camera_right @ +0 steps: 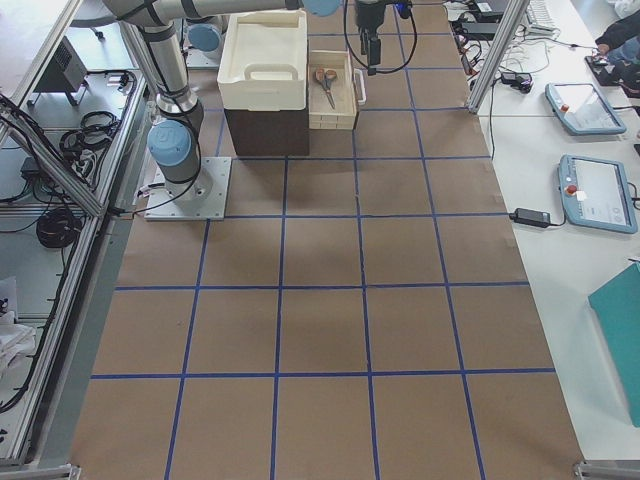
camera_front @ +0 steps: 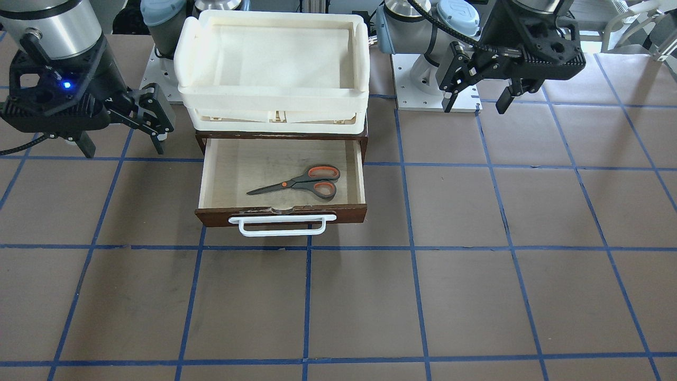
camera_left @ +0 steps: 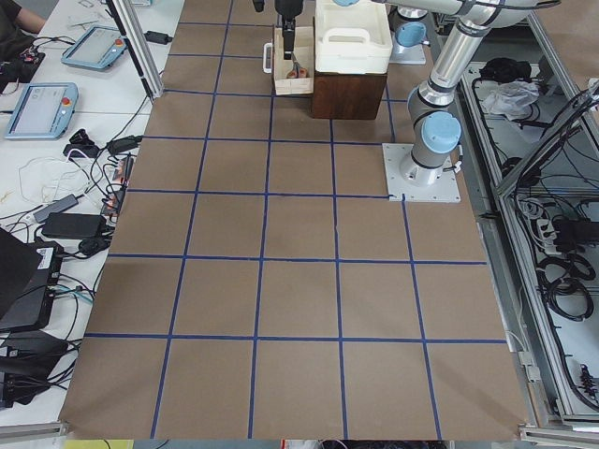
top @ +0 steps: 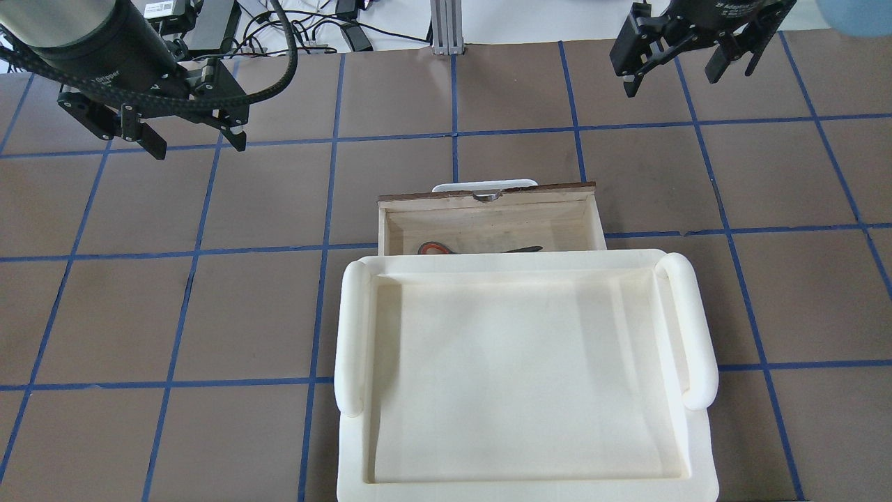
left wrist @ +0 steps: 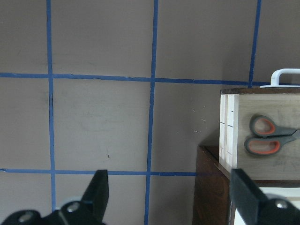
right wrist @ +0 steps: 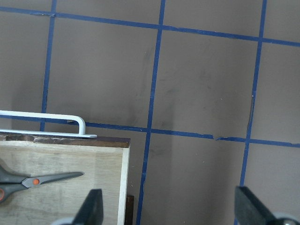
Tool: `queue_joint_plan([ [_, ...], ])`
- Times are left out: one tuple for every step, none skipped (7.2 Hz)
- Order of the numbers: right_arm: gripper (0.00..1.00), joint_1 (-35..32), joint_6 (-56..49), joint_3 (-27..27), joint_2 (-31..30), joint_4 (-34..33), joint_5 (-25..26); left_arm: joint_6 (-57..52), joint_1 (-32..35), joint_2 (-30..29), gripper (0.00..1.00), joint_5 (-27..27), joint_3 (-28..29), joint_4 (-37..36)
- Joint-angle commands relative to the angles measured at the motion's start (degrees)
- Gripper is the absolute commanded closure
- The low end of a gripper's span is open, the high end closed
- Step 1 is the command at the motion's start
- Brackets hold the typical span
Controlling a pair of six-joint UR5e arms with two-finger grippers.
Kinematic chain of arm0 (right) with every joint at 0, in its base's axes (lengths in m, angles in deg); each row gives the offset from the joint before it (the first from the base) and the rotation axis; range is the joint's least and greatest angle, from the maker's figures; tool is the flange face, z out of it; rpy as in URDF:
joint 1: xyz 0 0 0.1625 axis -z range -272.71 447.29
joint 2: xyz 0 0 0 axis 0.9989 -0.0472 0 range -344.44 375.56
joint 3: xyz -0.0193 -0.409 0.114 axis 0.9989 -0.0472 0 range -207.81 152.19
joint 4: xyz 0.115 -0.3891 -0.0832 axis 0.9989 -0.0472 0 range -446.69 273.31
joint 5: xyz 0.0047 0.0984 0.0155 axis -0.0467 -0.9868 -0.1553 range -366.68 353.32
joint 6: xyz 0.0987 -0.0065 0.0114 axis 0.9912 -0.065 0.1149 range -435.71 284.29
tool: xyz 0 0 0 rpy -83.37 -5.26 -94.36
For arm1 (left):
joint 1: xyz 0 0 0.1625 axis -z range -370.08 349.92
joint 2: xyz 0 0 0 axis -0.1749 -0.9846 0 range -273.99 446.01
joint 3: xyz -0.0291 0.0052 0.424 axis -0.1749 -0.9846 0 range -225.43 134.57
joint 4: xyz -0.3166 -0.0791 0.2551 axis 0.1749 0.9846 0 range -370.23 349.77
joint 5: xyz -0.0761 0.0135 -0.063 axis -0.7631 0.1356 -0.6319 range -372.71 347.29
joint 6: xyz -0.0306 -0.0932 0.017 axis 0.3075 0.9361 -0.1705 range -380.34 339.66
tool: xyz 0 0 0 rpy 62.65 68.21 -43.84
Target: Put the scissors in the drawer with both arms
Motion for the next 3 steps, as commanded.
queue_joint_plan([
  [0.0, 0.0, 0.0, 0.0, 0.0, 0.0, 0.0, 0.0, 0.0, 0.1, 0.07, -0.3, -0.5, 0.1],
  [0.0, 0.0, 0.0, -0.1, 0.0, 0.0, 0.0, 0.0, 0.0, 0.4, 0.07, 0.1, -0.5, 0.1],
  [0.0, 0.0, 0.0, -0.1, 0.0, 0.0, 0.0, -0.3, 0.0, 0.8, 0.06, 0.3, -0.6, 0.1],
])
